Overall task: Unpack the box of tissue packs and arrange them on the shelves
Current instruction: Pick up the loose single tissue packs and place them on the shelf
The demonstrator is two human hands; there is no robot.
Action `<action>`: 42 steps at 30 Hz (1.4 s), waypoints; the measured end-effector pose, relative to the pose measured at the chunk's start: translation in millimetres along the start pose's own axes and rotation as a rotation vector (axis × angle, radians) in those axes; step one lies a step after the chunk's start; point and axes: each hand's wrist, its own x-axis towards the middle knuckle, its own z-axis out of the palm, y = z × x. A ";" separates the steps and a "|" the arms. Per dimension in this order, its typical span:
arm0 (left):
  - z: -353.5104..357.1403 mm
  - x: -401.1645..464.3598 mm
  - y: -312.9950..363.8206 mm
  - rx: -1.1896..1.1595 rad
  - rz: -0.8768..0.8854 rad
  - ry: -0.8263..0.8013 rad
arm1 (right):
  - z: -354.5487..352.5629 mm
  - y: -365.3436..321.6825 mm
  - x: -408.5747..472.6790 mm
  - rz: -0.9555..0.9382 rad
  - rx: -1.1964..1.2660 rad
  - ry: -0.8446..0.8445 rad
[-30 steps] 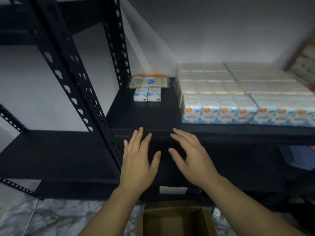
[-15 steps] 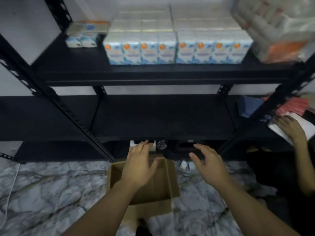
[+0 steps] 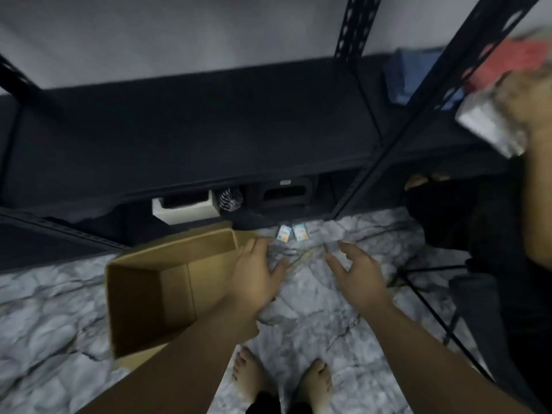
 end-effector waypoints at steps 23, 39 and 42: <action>372.9 342.9 -240.4 0.051 -0.305 0.138 | 345.0 246.8 365.7 0.210 0.057 0.148; 330.0 267.6 -179.0 -0.450 -0.553 0.202 | 301.3 227.0 297.4 0.329 0.499 0.208; 288.8 216.8 -144.1 -0.538 -0.539 0.210 | 257.5 197.4 239.1 0.318 0.626 0.217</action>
